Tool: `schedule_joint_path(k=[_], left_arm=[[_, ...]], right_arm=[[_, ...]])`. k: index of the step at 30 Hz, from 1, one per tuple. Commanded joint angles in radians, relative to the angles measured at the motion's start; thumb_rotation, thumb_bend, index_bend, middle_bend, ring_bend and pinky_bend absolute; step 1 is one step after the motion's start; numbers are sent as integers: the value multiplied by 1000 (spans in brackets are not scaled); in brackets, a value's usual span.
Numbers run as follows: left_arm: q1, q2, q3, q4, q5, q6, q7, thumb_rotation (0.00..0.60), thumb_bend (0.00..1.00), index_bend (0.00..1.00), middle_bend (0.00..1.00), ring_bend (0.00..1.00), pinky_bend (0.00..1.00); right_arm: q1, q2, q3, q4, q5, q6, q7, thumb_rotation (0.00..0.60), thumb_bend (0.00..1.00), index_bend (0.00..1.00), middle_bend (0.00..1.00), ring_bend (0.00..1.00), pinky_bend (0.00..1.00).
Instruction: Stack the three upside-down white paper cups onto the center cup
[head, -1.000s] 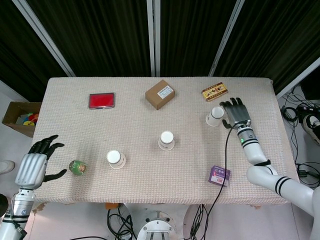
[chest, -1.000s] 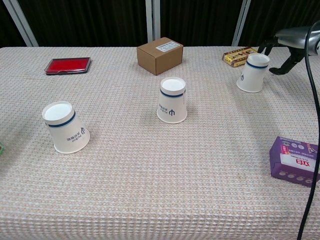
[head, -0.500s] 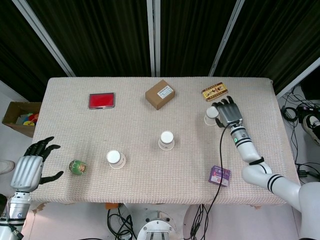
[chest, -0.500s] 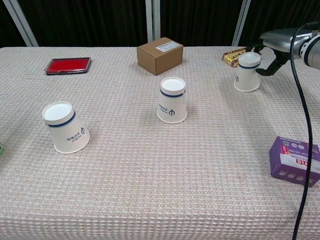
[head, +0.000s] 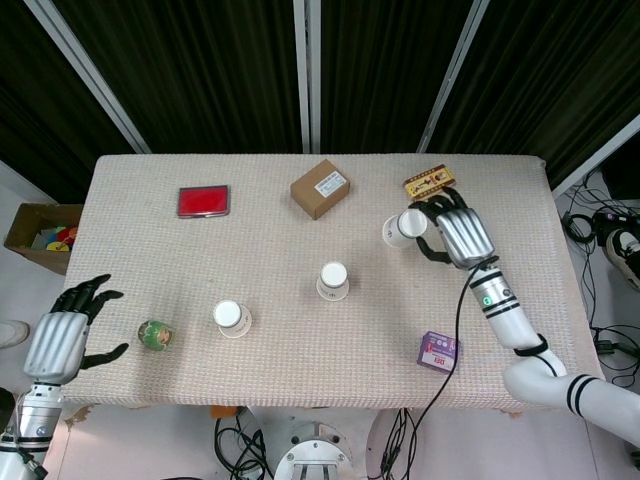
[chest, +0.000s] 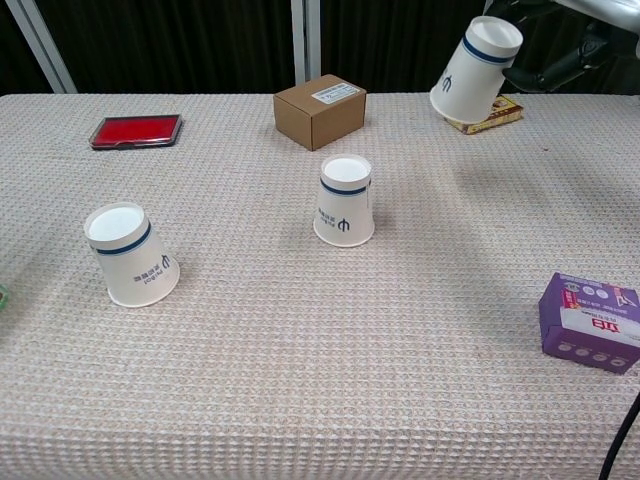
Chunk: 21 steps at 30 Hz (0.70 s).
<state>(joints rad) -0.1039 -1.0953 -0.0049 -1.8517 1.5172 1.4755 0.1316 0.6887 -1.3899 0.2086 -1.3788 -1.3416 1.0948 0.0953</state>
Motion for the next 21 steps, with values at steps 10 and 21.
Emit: schedule_joint_path(k=[10,21], left_arm=[[-6,-15,0,4,6,-16,3,600,100,272,107,132,182],[-13,-25,-2,9,-1,-32,2,600,101,272,107,132,182]], right_arm=[[-5,-47,-34,-114,-124,16,182,600,425,504,383,193,154],[40,-142,-39,-16,-136,-23,109,600,428,505,379,193,157]])
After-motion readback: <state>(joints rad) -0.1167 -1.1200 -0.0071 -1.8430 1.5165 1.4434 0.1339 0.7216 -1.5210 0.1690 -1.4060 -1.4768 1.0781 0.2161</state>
